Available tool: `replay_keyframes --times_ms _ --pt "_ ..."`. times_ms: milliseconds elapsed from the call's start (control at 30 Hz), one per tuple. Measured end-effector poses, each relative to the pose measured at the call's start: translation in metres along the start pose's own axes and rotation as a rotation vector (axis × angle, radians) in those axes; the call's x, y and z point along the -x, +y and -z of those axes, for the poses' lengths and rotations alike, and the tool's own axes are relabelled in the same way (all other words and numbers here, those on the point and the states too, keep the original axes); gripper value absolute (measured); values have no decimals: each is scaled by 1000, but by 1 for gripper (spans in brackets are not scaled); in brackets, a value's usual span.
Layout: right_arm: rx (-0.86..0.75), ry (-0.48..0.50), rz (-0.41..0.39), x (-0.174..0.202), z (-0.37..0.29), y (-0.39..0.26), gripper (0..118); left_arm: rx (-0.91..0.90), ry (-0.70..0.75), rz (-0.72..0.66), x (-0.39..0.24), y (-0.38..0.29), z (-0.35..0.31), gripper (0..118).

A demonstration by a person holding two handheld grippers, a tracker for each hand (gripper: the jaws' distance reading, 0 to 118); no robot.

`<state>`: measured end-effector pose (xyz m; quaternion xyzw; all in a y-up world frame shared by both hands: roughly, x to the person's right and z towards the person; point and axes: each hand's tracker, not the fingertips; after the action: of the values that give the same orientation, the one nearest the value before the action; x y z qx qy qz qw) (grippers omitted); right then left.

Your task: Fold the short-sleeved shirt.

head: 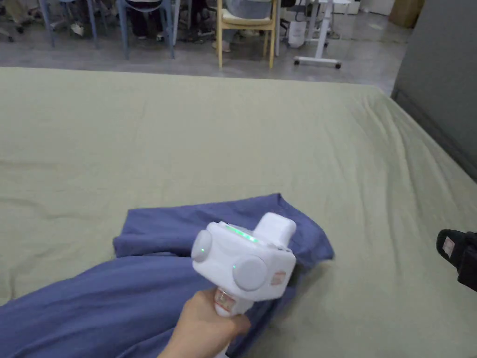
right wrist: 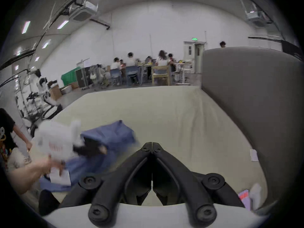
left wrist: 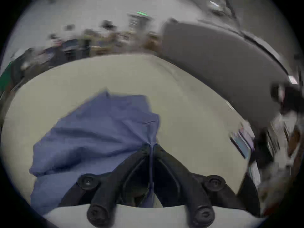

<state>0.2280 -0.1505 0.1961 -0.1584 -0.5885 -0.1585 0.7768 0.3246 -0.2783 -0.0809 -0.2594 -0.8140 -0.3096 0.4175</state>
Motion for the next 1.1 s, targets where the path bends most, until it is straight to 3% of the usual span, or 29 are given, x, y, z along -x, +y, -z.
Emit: replay_keyframes --times_ms 133,233,300,367,400,500,667,700,733,767,800,867,900,1000,1100 --pt "-9 -75 14 -35 -18 -10 3 180 -178 275 -100 -33 50 1" --pt "2 -87 31 -51 -12 -19 3 314 -212 412 -135 -59 65 1" --pt "13 -78 51 -54 -5 -25 3 283 -164 408 -134 -64 68 1" --pt "24 -64 61 -54 3 -29 3 315 -227 266 -115 -52 69 2" --pt "28 -56 64 -53 7 -30 3 330 -246 203 -108 -50 72 12" --pt "32 -14 82 -43 13 -30 3 307 -324 -51 -84 -45 64 74" --pt "30 42 68 -26 16 -25 3 92 -120 -111 -27 -62 -51 77" --pt "32 49 64 -22 18 -26 3 43 -42 -116 -11 -73 -81 76" --pt "36 55 62 -19 20 -27 3 -4 76 -137 6 -89 -113 64" --pt "45 62 58 -16 22 -29 3 -56 219 -185 26 -105 -150 22" --pt "53 71 52 -12 23 -32 3 -104 343 -277 41 -121 -175 0" --pt "72 88 44 -2 27 -39 3 -123 495 -553 78 -153 -225 0" --pt "85 96 42 2 30 -42 3 -114 460 -611 97 -166 -243 0" --pt "112 114 31 15 37 -47 3 -61 665 -585 127 -175 -268 0" --pt "133 128 10 25 44 -48 3 3 702 -642 162 -181 -250 0"
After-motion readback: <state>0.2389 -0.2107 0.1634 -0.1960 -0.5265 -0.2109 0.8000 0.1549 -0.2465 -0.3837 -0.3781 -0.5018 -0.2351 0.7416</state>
